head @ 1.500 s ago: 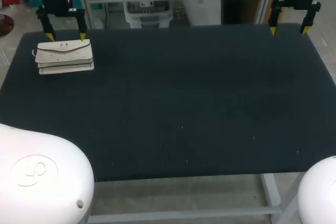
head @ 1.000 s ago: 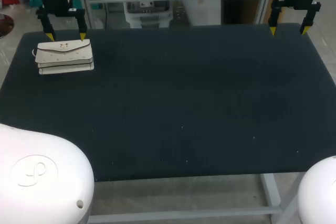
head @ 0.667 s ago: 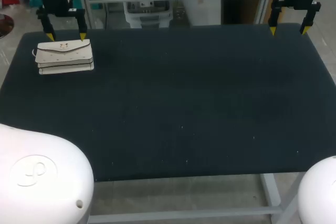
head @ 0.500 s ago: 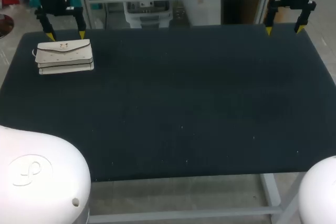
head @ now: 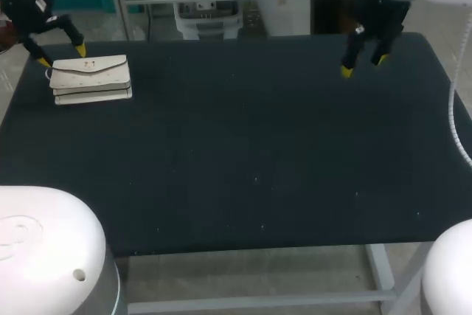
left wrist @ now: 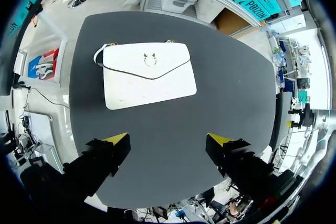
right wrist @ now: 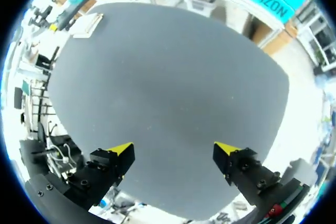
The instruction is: Pick up the bag, open it, inspect its contents, close it, and place it on the opposite side
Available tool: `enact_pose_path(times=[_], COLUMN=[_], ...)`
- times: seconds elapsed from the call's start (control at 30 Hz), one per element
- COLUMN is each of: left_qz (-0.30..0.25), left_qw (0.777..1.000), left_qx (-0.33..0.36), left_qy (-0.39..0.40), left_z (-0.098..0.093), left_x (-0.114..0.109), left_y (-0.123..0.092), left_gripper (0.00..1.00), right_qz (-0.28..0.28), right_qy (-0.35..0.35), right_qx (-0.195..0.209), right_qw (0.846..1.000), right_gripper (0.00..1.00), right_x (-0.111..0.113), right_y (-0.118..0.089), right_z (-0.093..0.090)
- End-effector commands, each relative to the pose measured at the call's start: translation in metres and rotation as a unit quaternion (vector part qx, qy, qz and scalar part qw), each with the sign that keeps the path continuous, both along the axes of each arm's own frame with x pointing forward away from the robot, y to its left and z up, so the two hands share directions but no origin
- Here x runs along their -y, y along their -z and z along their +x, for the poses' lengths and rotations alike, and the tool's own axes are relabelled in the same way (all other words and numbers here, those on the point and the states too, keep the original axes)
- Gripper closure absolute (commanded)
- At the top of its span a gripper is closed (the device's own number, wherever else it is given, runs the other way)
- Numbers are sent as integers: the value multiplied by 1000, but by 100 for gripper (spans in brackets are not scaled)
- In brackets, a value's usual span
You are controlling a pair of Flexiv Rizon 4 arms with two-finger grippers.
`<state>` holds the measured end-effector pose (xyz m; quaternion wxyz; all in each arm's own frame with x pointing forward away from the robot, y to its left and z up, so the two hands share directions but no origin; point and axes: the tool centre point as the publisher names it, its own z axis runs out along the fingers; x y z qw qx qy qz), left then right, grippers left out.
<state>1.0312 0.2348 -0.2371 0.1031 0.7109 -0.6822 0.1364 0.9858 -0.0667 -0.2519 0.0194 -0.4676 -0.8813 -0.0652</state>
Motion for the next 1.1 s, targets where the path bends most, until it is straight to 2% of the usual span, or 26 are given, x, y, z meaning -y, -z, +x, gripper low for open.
enact_pose_path(times=[0.03, 0.07, 0.57, 0.87, 1.0, 1.1], left_qz=[-79, -94, -94, -135, -141, -153], left_qw=[997, 995, 995, 989, 987, 985], left_qx=[6, 10, 10, 20, 21, 13], left_qy=[8, 14, 14, -58, -76, -78], left_z=[6, 6, 6, 52, 70, 77], left_x=[-11, -12, -12, -58, -76, -83], left_y=[10, 11, 11, 45, 56, 64], left_gripper=[0, 0, 0, 0, 0, 0], right_qz=[128, 145, 145, 98, 98, 99], right_qy=[-264, -293, -293, -386, -414, -426], right_qx=[43, 31, 31, 71, 87, 98], right_qw=[955, 945, 945, 914, 901, 894], right_gripper=[0, 0, 0, 0, 0, 0], right_x=[5, 5, 5, -31, -41, -45], right_y=[10, 12, 12, 41, 46, 49], right_z=[-14, -16, -16, -6, -6, -5])
